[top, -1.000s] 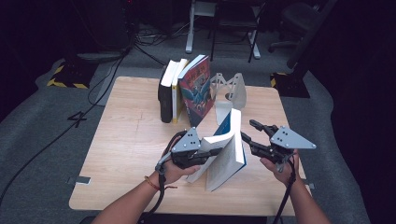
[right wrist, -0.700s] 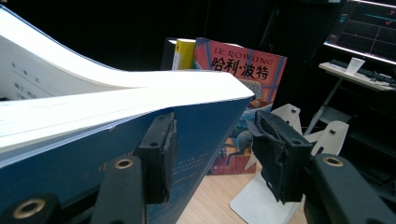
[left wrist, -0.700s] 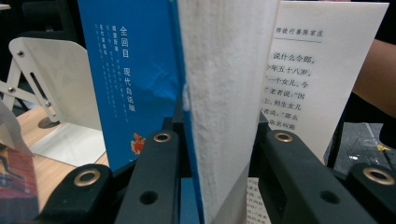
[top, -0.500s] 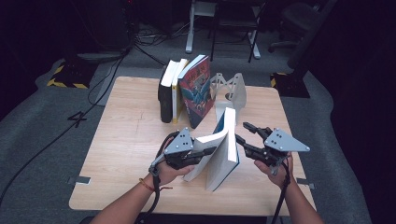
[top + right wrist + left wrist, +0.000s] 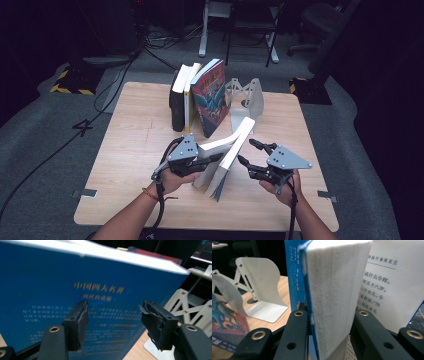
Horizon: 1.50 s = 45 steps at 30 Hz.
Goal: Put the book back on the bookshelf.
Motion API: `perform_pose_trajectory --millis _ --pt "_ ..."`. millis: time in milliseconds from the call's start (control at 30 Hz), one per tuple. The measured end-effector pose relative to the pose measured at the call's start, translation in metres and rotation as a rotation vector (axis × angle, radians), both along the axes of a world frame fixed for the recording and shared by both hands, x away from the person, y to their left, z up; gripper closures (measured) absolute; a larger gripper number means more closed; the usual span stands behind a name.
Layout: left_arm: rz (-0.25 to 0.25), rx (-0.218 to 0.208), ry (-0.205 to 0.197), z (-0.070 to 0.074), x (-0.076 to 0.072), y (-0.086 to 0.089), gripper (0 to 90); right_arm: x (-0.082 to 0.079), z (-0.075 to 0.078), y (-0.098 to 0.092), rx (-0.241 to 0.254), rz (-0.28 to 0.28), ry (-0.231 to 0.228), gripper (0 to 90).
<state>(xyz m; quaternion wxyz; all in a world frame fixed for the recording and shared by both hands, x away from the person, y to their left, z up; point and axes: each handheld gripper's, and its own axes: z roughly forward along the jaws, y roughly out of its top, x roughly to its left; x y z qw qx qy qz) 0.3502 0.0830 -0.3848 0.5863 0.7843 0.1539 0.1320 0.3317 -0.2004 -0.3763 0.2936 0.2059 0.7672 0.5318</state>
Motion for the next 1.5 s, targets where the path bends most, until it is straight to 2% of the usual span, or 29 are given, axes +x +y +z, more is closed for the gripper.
perform_pose_trajectory --millis 200,300,433,600,633,800,967,1100,1200,1300,1367,1433,1500 --pt "0.011 -0.014 0.007 -0.002 0.003 0.007 72.4 0.003 -0.01 0.009 -0.02 0.001 0.02 37.5" --pt "0.018 -0.003 0.004 -0.002 0.004 0.009 70.1 0.005 -0.015 0.013 -0.029 0.003 0.028 36.4" --pt "0.033 0.033 -0.016 -0.006 0.004 0.01 65.3 0.007 -0.021 0.016 -0.047 -0.006 0.028 35.6" --pt "0.059 0.091 -0.027 -0.017 -0.001 0.012 59.4 0.009 -0.03 0.018 -0.057 -0.009 0.041 35.5" --pt "0.065 0.099 -0.026 -0.019 -0.002 0.013 55.4 0.009 -0.033 0.019 -0.067 -0.011 0.042 35.4" --pt "0.077 0.136 -0.008 -0.034 -0.009 0.024 48.0 0.01 -0.038 0.02 -0.078 -0.016 0.051 35.6" --pt "0.071 0.201 0.042 -0.053 -0.016 0.032 37.8 0.01 -0.044 0.024 -0.098 -0.022 0.056 36.5" --pt "0.07 0.22 0.074 -0.066 -0.024 0.032 33.3 0.011 -0.047 0.027 -0.104 -0.022 0.061 36.5" --pt "0.062 0.251 0.077 -0.069 -0.028 0.031 31.4 0.011 -0.049 0.028 -0.1 -0.023 0.062 36.6" --pt "0.043 0.281 0.068 -0.072 -0.039 0.029 30.1 0.011 -0.052 0.029 -0.108 -0.025 0.07 36.9" --pt "0.045 0.283 0.064 -0.074 -0.043 0.025 28.4 0.011 -0.055 0.031 -0.116 -0.018 0.068 36.8" --pt "0.052 0.267 0.071 -0.075 -0.045 0.021 26.8 0.011 -0.056 0.032 -0.116 -0.017 0.072 36.7" --pt "0.078 0.254 0.056 -0.077 -0.047 0.015 26.1 0.011 -0.057 0.033 -0.119 -0.02 0.071 36.6"
